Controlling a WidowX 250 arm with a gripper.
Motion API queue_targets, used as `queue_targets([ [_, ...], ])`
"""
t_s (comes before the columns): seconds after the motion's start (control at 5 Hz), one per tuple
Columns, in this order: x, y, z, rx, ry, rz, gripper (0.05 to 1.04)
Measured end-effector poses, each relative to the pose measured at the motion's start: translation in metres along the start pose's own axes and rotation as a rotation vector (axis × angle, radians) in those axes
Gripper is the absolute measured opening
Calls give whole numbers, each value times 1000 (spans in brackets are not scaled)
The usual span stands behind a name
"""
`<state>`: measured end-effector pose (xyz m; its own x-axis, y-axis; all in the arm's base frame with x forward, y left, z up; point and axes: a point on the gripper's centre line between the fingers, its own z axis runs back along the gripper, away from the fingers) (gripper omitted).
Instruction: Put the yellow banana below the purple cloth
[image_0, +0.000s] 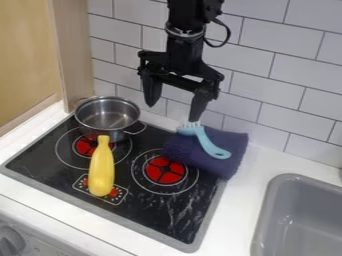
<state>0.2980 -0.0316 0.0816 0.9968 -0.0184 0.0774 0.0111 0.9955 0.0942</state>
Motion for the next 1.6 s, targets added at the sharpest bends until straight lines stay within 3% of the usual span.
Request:
queue_targets([
  [0.2, -15, 2, -14, 9, 61, 1, 999],
  [0.4, -32, 9, -16, 15, 79, 42, 999],
  [0.8, -64, 51, -14, -63, 137, 185, 999],
  [1.0, -75, 62, -26, -91, 144, 218, 999],
  [1.2, -88, 61, -40, -85, 138, 240, 999],
  [1.6, -90, 56, -67, -107, 148, 307, 999],
])
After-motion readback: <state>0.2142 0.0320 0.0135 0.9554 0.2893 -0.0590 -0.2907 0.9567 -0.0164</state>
